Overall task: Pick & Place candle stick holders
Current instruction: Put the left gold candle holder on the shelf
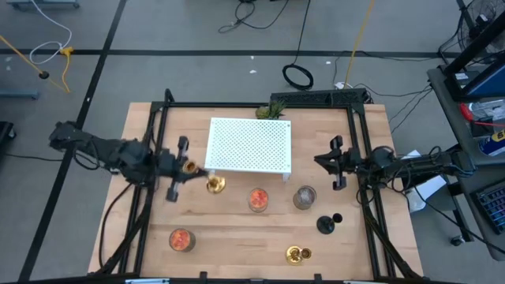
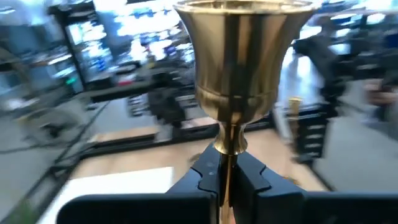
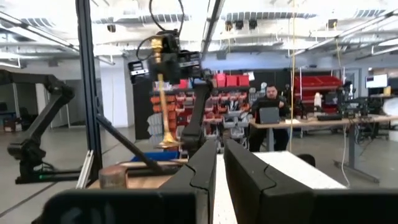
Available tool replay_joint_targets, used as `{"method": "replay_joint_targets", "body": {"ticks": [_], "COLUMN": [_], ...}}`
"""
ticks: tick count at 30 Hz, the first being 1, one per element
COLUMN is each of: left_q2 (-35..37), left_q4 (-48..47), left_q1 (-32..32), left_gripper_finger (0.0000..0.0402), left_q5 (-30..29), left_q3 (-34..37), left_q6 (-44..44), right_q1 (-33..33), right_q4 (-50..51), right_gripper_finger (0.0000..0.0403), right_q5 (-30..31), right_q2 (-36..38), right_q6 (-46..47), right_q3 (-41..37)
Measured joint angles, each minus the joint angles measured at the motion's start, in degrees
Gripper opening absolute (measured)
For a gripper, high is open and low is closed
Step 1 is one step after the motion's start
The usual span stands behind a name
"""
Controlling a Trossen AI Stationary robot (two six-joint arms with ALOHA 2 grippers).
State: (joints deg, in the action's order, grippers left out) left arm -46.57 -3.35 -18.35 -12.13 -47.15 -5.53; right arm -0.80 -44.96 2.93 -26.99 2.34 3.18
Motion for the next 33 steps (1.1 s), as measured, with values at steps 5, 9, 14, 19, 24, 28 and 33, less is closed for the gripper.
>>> {"method": "replay_joint_targets", "body": {"ticks": [5,9,14,19,24,28,33], "left_q2": [-5.1,-8.7,-12.6,-16.9,-19.7,-20.7,-21.9], "left_q4": [-2.5,-5.6,-5.0,-5.1,-4.3,-4.6,-4.5], "left_q1": [10.1,19.0,29.6,38.2,44.5,47.5,49.4], "left_gripper_finger": [0.0013,0.001,0.0011,0.001,0.001,0.001,0.0011], "left_q5": [0.0,0.1,5.6,8.4,11.1,13.1,17.1], "left_q3": [-8.1,-12.4,-13.6,-13.6,-13.5,-13.5,-13.5], "left_q6": [-0.2,-0.8,-0.4,1.5,1.5,1.5,1.7], "right_q1": [0.0,0.0,0.0,0.0,-0.1,-0.1,-0.1], "right_q4": [-2.5,-2.4,-2.4,-2.4,-2.4,-3.6,-6.3], "right_gripper_finger": [0.0027,0.0027,0.0027,0.0027,0.0027,0.0027,0.0027], "right_q5": [0.0,0.0,-0.1,-0.2,-0.2,-0.2,-0.2], "right_q2": [-0.9,-1.8,-2.9,-3.9,-4.4,-4.4,-4.4], "right_q6": [1.3,4.1,6.4,6.5,6.5,6.5,6.4], "right_q3": [0.0,0.0,0.0,0.0,0.0,0.0,0.0]}}
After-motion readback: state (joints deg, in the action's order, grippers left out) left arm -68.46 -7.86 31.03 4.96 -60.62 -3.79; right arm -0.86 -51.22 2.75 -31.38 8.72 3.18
